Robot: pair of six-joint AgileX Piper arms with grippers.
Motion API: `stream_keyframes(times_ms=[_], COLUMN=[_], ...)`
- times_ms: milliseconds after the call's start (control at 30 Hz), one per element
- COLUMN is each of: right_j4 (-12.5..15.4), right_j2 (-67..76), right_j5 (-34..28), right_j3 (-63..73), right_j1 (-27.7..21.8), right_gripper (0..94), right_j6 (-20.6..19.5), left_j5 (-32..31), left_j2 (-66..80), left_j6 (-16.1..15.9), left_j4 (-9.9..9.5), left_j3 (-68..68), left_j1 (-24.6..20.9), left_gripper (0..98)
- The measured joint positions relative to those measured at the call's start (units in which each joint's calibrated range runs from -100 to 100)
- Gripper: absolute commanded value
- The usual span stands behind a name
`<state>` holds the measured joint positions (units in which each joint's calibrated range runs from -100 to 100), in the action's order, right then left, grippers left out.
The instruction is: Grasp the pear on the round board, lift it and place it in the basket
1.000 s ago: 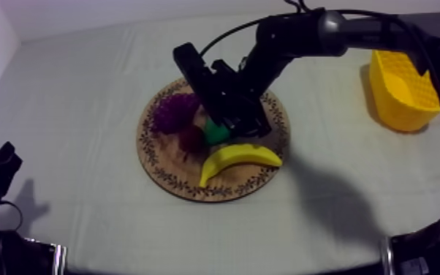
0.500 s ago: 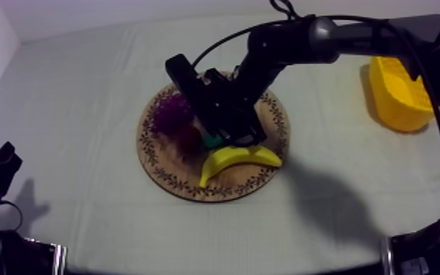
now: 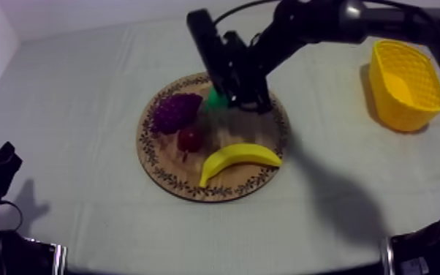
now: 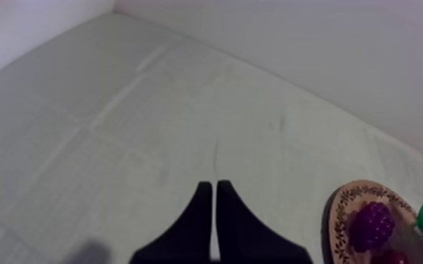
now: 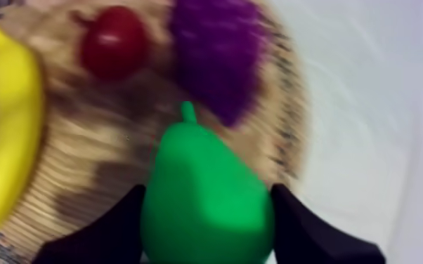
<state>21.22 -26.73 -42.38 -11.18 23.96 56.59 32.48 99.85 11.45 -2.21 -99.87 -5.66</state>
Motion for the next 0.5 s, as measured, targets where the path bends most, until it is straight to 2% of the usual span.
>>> stream_keyframes(times_ms=[200,367,500], right_j4=[2.25,2.82,3.08], right_j2=[5.11,9.55,13.88], right_j5=[12.89,24.54,30.56], right_j3=[0.16,0.36,-0.34], right_j1=[-3.19,-6.64,-10.48], right_gripper=[30.7,30.4,30.2], right_j6=[-3.95,-9.11,-13.53], left_j5=[0.00,0.00,0.00], left_j2=[0.00,0.00,0.00], left_j6=[0.00,0.00,0.00], left_j4=[0.00,0.00,0.00], left_j3=[0.00,0.00,0.00], left_j1=[0.00,0.00,0.00], left_gripper=[0.1,0.1,0.1])
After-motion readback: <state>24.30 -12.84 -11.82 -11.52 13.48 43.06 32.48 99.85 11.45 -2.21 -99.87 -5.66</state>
